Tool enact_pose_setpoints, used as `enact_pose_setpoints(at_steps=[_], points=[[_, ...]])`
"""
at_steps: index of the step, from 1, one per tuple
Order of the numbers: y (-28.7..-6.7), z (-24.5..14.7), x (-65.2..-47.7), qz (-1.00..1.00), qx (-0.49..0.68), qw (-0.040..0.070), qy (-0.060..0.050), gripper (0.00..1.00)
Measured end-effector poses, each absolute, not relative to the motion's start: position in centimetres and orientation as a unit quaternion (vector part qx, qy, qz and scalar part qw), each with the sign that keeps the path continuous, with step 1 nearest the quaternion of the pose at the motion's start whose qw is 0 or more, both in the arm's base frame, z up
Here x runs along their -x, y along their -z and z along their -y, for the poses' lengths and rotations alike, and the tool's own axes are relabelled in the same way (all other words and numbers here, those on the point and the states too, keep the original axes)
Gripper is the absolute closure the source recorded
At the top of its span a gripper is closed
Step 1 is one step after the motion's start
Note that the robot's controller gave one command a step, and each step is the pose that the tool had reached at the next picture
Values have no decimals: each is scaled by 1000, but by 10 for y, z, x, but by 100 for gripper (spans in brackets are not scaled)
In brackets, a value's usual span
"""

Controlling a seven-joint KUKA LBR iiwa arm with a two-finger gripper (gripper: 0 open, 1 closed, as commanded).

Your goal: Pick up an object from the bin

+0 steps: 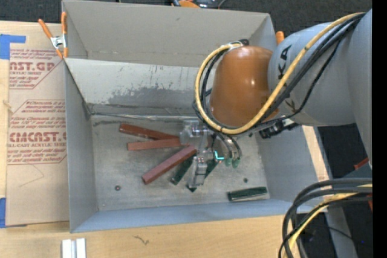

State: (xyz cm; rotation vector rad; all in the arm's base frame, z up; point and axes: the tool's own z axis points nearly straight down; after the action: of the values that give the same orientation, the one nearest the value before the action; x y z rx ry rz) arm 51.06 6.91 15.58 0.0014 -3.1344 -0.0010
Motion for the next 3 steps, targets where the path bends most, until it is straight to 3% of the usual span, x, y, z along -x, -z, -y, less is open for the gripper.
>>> enact_pose_setpoints(at_steps=[1, 2, 3], points=[[-68, -97, -556, 1000, -4, -1, 2, 0], [-74, -97, -558, 1000, -3, -4, 2, 100], [-174, -123, -509, 1000, 1, -3, 2, 100]])
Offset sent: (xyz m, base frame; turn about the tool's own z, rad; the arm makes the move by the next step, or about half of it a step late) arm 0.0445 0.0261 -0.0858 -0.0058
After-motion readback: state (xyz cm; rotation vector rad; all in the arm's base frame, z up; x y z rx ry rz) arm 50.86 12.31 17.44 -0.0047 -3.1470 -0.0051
